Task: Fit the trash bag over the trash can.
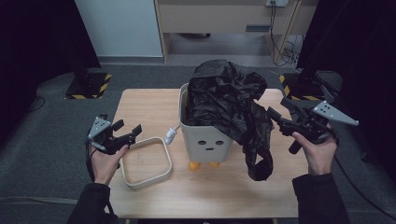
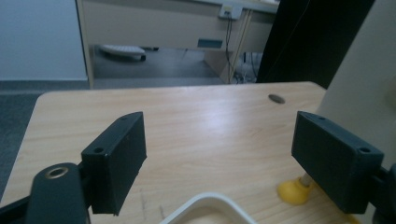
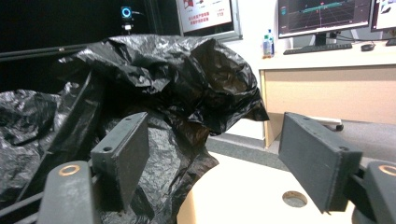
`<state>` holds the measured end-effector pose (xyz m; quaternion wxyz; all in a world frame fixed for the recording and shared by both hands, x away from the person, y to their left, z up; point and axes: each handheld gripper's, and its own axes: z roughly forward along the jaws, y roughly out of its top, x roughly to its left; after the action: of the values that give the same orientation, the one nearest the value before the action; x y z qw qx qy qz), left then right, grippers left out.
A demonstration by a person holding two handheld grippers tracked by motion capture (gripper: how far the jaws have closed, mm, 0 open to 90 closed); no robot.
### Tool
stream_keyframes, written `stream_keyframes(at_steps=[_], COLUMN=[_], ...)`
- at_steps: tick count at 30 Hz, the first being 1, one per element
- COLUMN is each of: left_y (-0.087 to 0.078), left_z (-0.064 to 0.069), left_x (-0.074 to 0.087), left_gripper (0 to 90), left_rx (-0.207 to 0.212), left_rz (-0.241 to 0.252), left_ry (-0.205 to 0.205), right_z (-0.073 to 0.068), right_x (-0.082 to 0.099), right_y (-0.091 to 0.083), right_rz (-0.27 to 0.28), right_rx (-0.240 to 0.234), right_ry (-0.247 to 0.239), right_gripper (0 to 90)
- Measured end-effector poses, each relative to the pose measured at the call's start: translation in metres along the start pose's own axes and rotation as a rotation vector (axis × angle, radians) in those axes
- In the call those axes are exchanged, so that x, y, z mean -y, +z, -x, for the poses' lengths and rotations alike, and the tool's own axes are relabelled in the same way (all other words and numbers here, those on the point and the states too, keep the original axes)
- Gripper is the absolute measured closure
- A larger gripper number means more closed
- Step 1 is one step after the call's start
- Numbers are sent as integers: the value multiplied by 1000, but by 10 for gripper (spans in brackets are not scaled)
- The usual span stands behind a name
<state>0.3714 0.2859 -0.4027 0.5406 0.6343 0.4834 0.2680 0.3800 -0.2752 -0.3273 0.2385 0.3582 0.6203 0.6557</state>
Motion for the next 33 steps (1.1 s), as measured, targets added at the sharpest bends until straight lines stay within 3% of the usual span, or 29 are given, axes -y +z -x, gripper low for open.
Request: stream_keyframes(at_steps=[10, 19, 29, 33], left_y=[-12, -23, -20, -13], left_z=[32, 67, 96, 113], left_x=[-22, -40, -61, -73], left_gripper=[215, 245, 277, 285], left_rx=[78, 139, 201, 248], left_rz=[104, 186, 240, 260], left_ry=[20, 72, 88, 96], right_z=[-1, 1, 1, 1], right_x=[5, 6, 8, 8], right_y=[5, 6, 9, 9], right_rz=[-22, -23, -37, -37], right_rx=[-3, 1, -2, -1], right_ry=[-7, 1, -14, -12], right_gripper=[233, 233, 239, 240])
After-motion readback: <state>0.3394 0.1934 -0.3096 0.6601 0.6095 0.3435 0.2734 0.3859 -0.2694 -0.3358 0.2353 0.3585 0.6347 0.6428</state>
